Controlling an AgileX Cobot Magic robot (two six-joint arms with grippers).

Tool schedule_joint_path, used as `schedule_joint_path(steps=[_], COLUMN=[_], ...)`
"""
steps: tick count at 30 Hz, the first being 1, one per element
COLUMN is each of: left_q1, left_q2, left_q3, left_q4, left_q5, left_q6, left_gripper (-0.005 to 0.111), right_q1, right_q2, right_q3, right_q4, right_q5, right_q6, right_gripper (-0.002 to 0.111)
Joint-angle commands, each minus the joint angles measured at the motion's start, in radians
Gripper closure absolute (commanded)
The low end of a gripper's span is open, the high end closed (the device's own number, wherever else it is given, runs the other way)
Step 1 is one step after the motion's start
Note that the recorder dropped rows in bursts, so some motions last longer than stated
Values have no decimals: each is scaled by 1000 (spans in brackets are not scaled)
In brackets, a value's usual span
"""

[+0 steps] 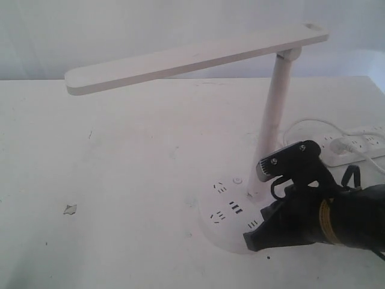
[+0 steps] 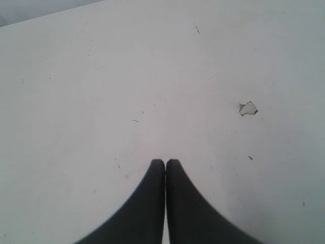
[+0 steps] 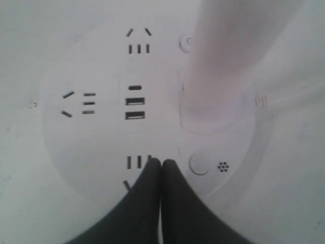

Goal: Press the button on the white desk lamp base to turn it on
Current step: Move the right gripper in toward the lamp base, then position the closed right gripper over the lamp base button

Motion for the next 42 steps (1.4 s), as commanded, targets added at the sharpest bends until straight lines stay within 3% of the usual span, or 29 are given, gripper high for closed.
schedule_joint_path(steps=[1, 42], left_q1=[-9, -9], left_q2=[-4, -4], left_q3=[3, 3], left_q4=[-6, -6], left_q5=[-5, -5], left_q6=[-1, -1], left_gripper=[107, 107], right_q1=[4, 4], right_q2=[1, 5], right_q3=[5, -21], right_q4=[4, 12], right_q5=[81, 57], right_q6=[26, 24], right_gripper=[108, 108])
